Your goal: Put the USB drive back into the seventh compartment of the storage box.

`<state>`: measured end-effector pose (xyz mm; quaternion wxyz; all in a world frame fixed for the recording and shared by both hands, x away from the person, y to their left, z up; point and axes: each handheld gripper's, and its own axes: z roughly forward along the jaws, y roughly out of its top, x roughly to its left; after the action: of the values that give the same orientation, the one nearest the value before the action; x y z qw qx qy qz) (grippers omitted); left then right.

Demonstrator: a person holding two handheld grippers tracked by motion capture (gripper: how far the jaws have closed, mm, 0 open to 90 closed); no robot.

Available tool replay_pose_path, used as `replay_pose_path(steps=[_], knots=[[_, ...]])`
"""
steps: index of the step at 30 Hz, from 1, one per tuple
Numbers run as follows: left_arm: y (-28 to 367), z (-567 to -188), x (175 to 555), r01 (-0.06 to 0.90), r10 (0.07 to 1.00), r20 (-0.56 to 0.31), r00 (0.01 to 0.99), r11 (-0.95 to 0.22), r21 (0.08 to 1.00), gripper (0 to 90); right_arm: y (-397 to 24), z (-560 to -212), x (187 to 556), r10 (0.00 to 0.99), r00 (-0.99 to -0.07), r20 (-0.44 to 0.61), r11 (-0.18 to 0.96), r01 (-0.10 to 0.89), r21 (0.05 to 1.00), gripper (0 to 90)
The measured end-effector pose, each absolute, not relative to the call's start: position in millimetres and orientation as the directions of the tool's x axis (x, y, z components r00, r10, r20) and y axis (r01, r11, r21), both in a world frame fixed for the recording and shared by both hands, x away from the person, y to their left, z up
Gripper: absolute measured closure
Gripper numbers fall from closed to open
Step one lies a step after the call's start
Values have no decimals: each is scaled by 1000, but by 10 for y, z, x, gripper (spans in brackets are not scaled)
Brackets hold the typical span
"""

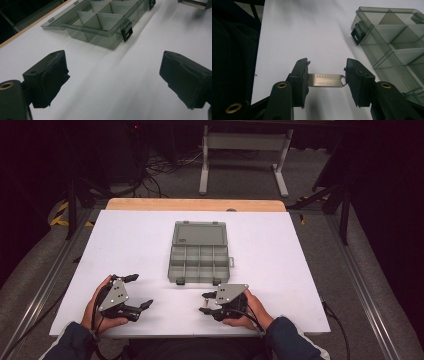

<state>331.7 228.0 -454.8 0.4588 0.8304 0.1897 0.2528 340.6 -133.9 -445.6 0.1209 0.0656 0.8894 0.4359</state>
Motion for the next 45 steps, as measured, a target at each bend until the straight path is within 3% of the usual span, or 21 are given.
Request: replay_pose_path(steps=[45], knots=[[2270, -4567, 3331, 93, 542, 241, 805, -517, 851, 85, -1512, -4175, 3433, 326, -912, -249, 524, -45, 851, 542]])
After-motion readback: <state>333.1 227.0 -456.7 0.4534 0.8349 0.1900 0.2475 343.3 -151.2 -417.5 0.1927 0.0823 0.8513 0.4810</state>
